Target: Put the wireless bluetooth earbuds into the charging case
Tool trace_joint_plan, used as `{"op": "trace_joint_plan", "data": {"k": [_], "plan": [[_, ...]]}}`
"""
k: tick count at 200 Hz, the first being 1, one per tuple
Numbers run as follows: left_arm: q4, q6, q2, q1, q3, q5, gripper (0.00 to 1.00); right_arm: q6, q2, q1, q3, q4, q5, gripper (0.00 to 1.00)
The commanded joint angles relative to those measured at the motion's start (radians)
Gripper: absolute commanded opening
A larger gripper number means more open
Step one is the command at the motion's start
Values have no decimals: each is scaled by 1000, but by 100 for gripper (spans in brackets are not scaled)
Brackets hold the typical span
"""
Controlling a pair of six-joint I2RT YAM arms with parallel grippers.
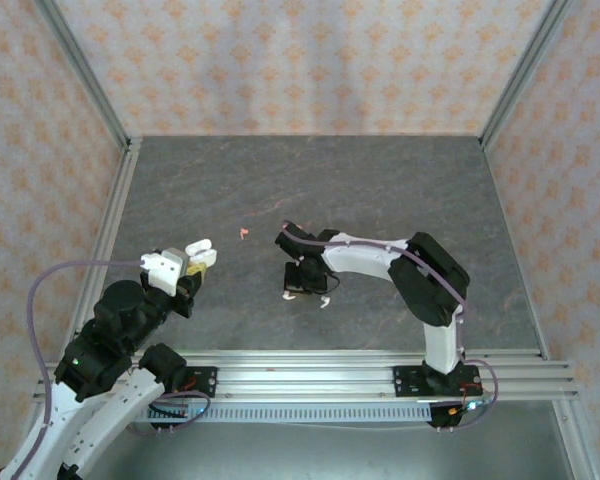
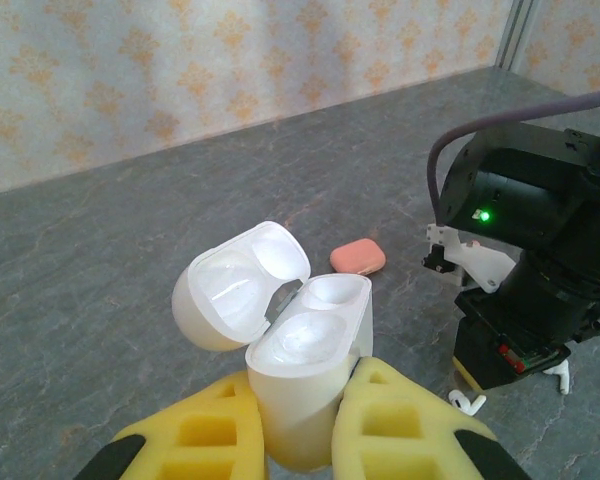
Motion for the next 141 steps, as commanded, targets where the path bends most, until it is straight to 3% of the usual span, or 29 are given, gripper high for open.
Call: {"op": "trace_joint_plan", "data": {"k": [1, 97, 108, 125, 141], "plan": [[34, -17, -14, 6, -5, 10, 0, 47, -2, 59, -31, -17, -30, 5], [16, -9, -38, 5, 7, 35, 0, 29, -55, 78, 59, -155, 87, 5], [43, 10, -49, 5, -2, 99, 0, 21, -66, 71, 70, -165, 90, 4], [128, 52, -83, 6, -30, 287, 0, 9, -76, 62, 86, -175, 94, 4], [197, 66, -99, 5, -56, 396, 0, -10, -68, 56, 111, -185, 96, 11]]}}
